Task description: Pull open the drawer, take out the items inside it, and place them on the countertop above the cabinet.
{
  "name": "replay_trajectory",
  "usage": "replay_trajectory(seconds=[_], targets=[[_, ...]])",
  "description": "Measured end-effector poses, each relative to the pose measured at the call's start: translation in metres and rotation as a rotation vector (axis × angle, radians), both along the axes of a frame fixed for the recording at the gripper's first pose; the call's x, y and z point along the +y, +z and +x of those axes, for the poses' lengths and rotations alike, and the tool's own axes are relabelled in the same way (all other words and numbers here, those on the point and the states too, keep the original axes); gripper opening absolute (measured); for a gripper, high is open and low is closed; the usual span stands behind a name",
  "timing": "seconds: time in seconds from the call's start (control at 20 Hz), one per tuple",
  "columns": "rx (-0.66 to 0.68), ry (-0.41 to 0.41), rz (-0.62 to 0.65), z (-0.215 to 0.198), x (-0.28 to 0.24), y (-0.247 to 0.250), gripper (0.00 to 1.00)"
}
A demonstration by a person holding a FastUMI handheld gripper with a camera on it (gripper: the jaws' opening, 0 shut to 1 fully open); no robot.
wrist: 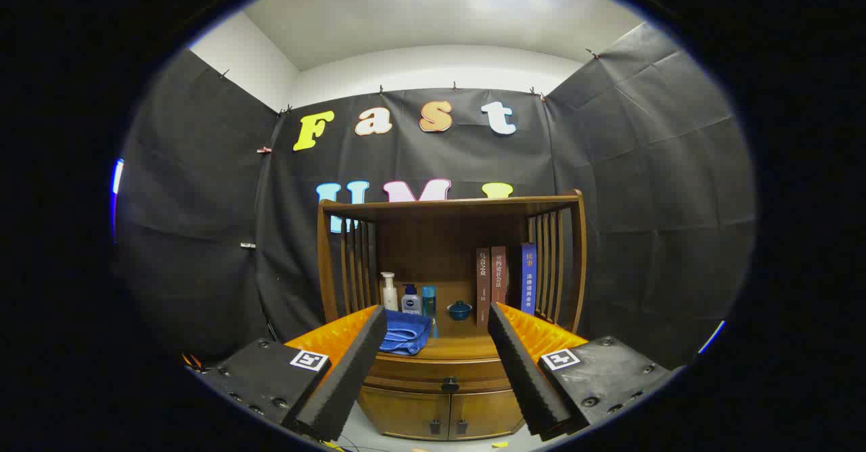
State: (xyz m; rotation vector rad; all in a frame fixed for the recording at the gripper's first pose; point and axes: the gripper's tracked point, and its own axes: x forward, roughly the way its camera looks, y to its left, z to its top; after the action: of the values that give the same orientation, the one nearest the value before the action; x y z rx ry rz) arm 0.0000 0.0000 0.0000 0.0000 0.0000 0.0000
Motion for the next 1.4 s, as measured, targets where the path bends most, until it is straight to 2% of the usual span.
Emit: replay_trajectory(seconds=[1.0, 1.4], targets=[[0.033, -0.008, -0.010, 0.020, -0.006, -0.013, 0.98], [0.083, -0.009, -0.002, 0.051, -0.011, -0.060, 0.98]])
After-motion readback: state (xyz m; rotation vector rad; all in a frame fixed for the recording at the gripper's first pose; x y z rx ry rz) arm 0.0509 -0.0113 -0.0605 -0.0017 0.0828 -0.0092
